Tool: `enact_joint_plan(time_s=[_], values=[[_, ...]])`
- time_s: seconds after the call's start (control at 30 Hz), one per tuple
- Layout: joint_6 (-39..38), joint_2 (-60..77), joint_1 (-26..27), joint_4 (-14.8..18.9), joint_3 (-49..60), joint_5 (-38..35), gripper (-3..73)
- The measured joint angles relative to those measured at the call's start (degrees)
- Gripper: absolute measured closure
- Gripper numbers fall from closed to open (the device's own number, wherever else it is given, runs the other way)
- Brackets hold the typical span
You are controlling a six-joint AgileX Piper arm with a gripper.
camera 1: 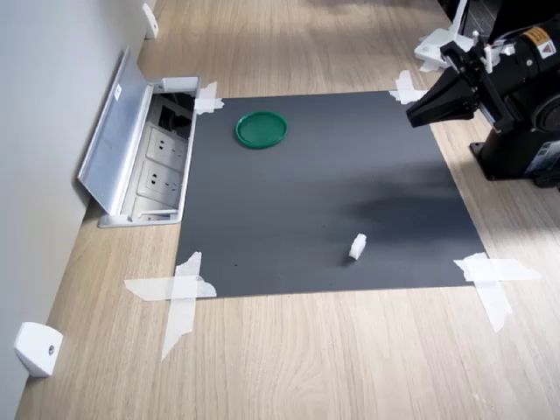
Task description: Grasp a white terminal and put it on the green lid.
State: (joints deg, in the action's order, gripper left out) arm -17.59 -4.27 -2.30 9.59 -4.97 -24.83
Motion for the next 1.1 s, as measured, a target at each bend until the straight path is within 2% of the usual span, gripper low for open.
enact_joint_plan(time_s=[0.17,0.3,0.47,0.8,0.97,1.1], values=[[0.00,-0.50,0.00,-0.27,-0.78,-0.63,70.4],[-0.40,-3.50,0.00,-2.74,-4.50,-3.83,70.4],[-0.59,-11.39,0.00,-5.21,-11.60,-7.74,70.4],[-1.11,-30.65,0.00,-6.77,-29.88,-19.99,70.4],[-10.57,-41.10,0.00,-5.40,-37.99,-27.91,70.4],[-19.83,-48.53,0.00,-1.75,-44.20,-34.84,68.6]])
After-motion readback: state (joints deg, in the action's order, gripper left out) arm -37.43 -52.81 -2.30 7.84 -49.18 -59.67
